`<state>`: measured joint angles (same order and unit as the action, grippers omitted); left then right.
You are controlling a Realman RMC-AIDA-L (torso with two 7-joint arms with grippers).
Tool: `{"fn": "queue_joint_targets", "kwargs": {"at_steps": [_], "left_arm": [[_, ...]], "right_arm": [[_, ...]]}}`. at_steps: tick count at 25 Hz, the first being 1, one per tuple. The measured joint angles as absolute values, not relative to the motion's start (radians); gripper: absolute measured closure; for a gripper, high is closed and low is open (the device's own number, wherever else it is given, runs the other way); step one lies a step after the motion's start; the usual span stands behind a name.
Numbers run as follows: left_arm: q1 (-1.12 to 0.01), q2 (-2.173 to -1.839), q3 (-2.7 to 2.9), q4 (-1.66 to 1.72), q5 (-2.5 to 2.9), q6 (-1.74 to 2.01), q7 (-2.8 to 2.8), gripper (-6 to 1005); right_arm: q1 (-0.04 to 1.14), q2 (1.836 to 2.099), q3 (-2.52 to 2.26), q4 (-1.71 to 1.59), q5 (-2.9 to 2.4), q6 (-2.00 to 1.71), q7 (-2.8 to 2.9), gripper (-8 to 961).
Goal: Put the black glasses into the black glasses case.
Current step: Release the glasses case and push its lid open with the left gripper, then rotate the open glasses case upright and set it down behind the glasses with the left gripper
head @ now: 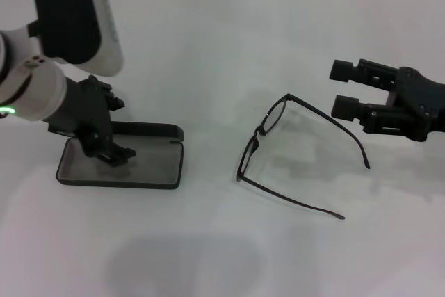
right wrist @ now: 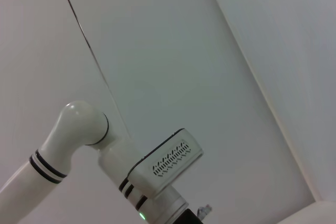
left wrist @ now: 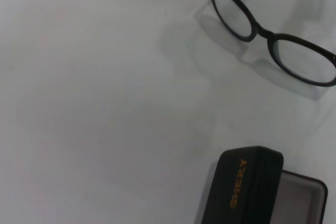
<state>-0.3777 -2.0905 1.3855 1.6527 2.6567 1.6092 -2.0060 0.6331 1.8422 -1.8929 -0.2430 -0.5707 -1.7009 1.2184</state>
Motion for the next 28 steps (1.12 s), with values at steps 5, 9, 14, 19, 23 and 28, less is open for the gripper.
{"fn": "queue_joint_targets", "kwargs": {"at_steps": [5, 9, 14, 19, 23, 28], "left_arm": [[-0.416, -2.091, 1.472, 1.623, 2.731, 1.592, -2.095, 209], [-0.431, -2.091, 1.524, 1.618, 2.754, 1.577, -2.11, 224], [-0.436, -2.091, 1.586, 1.623, 2.805, 1.554, -2.148, 325], [-0.44, -2.091, 1.592, 1.629, 2.826, 1.554, -2.157, 560], [-0.44, -2.089, 1.593, 1.635, 2.833, 1.558, -2.164, 729], [-0.444, -2.089, 1.593, 1.656, 2.833, 1.559, -2.164, 795]], "right_arm": [[0.627, 1.842, -1.89, -0.24, -0.566, -1.698, 1.208, 68], [0.627, 1.842, -1.89, -0.239, -0.566, -1.698, 1.208, 68], [0.621, 1.842, -1.887, -0.238, -0.565, -1.701, 1.207, 68], [0.602, 1.842, -1.852, -0.237, -0.579, -1.706, 1.201, 69], [0.589, 1.841, -1.844, -0.239, -0.581, -1.707, 1.197, 68], [0.586, 1.839, -1.843, -0.236, -0.584, -1.708, 1.194, 68]]}}
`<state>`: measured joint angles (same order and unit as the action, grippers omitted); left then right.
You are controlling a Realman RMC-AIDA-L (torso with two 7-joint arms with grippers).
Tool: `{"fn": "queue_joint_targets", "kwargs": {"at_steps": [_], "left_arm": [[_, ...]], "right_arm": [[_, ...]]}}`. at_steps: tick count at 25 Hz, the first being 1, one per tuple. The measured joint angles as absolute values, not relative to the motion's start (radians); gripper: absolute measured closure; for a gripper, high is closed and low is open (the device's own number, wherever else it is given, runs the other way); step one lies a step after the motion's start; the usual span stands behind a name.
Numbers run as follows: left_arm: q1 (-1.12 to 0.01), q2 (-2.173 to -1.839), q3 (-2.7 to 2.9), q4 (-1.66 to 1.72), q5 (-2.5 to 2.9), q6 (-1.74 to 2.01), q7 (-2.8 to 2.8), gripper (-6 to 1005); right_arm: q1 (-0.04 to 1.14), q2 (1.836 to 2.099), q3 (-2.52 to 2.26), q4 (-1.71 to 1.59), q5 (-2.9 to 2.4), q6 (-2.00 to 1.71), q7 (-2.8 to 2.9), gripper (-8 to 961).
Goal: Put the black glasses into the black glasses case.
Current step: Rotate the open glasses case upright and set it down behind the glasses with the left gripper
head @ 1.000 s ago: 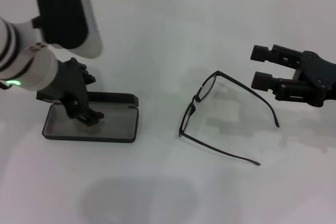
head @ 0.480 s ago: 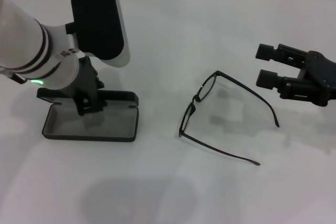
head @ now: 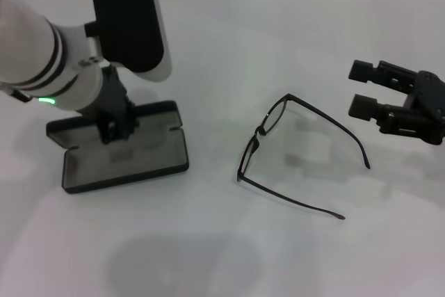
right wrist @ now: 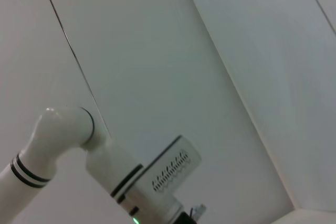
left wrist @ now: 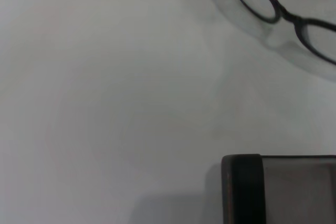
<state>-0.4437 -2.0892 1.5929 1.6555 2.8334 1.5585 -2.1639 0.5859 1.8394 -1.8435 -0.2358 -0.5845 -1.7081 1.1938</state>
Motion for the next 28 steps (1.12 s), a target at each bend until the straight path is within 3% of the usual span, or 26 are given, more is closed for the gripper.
{"fn": "queue_joint_targets", "kwargs": {"at_steps": [4, 7, 10, 17, 28], "left_arm": [[-0.437, -2.089, 1.596, 1.743, 2.834, 1.516, -2.162, 795], [-0.438, -2.088, 1.613, 1.808, 2.835, 1.434, -2.153, 796], [-0.445, -2.088, 1.638, 1.812, 2.835, 1.339, -2.128, 796], [-0.533, -2.09, 1.704, 1.632, 2.836, 1.107, -2.112, 796], [-0.849, -2.092, 1.84, 1.211, 2.835, 1.049, -2.374, 797]], "right_arm": [[0.572, 1.818, -1.842, -0.235, -0.62, -1.748, 1.157, 68], [0.563, 1.782, -1.842, -0.234, -0.684, -1.869, 1.145, 68], [0.56, 1.778, -1.842, -0.233, -0.719, -1.928, 1.15, 69], [0.542, 1.816, -1.842, -0.233, -0.744, -1.961, 1.154, 69], [0.511, 1.824, -1.82, -0.232, -0.743, -1.962, 1.154, 69]]}}
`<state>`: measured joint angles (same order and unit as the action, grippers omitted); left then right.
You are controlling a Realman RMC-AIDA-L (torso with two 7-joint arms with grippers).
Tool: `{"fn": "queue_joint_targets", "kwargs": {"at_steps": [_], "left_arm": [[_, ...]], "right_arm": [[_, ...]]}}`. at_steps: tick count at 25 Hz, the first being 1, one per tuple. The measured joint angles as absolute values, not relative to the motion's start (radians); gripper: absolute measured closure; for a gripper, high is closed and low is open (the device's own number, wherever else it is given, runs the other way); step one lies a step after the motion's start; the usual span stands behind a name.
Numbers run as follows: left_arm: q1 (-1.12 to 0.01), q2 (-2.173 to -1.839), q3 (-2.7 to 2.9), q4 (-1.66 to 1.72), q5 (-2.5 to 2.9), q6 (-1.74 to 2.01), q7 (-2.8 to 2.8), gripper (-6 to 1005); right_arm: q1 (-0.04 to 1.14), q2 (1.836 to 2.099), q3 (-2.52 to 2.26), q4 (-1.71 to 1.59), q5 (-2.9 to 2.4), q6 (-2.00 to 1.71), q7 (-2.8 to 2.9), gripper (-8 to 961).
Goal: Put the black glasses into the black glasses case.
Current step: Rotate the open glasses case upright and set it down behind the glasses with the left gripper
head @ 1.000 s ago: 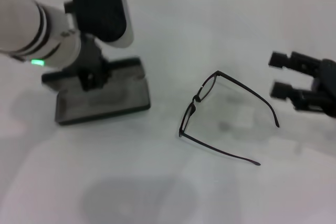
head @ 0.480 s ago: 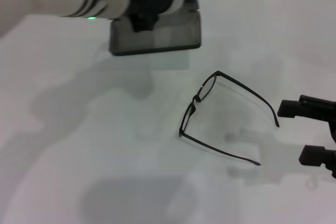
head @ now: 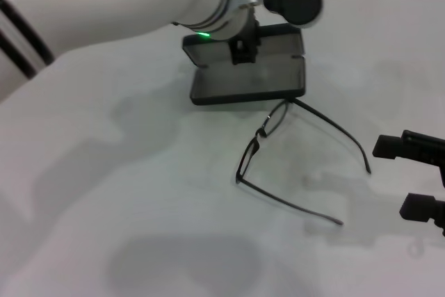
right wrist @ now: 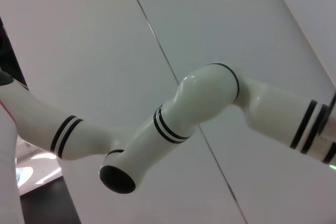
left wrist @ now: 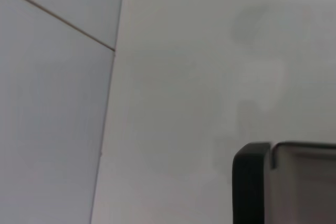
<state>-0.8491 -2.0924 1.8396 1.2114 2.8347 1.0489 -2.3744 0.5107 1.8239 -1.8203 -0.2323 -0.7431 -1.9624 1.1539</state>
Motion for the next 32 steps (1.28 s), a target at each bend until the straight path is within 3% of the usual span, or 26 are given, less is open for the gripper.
{"fn": "queue_joint_targets", "kwargs": {"at_steps": [10, 15, 32], "left_arm": [[-0.865, -2.093, 1.88, 1.186, 2.837, 0.995, -2.411, 835], [-0.853, -2.089, 1.873, 1.222, 2.838, 0.994, -2.411, 944], [-0.863, -2.092, 1.882, 1.053, 2.836, 0.997, -2.365, 955]], "right_arm": [[0.512, 1.823, -1.813, -0.23, -0.739, -1.956, 1.154, 68], [0.511, 1.822, -1.812, -0.23, -0.738, -1.956, 1.154, 68], [0.51, 1.826, -1.789, -0.208, -0.744, -1.944, 1.152, 68]]}}
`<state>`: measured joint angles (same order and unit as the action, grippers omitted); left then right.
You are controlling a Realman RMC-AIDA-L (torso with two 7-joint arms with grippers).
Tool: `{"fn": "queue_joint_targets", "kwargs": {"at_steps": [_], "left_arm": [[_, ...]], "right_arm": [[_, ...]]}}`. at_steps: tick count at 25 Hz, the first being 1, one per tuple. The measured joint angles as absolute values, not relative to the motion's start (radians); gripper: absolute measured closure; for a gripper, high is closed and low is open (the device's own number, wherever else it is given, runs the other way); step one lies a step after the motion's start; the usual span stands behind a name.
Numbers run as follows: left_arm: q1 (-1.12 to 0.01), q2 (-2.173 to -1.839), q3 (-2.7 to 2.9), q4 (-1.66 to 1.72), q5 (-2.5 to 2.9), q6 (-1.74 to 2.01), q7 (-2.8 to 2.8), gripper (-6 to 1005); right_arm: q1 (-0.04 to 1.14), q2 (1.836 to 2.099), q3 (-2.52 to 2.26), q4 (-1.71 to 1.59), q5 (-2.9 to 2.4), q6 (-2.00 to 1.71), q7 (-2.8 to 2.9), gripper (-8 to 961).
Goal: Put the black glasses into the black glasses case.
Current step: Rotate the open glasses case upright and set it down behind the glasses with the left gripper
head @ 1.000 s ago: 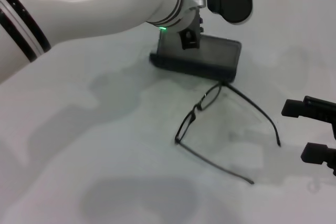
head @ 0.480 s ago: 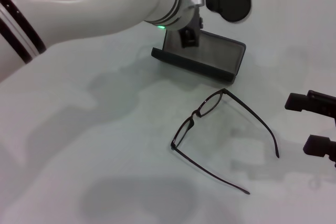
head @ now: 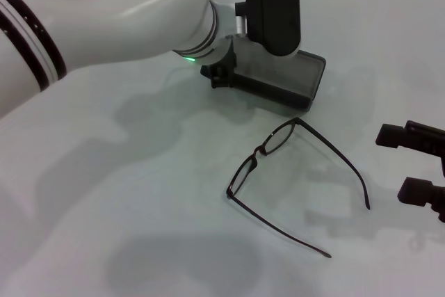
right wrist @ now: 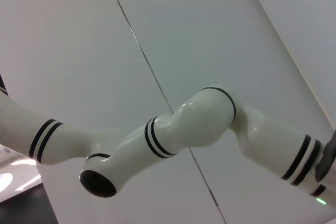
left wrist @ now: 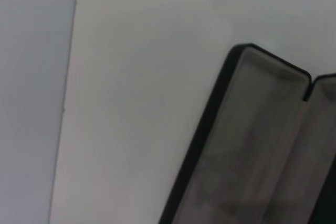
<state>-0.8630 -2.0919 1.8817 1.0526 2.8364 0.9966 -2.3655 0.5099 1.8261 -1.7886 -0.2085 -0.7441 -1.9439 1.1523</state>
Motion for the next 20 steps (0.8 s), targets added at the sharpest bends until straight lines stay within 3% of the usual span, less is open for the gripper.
{"fn": "queue_joint_targets", "kwargs": {"at_steps": [20], "left_arm": [[-0.801, -2.102, 1.958, 1.097, 2.822, 1.119, -2.377, 934]], "right_arm": [[0.498, 1.83, -1.789, -0.209, -0.746, -1.943, 1.147, 68]]}}
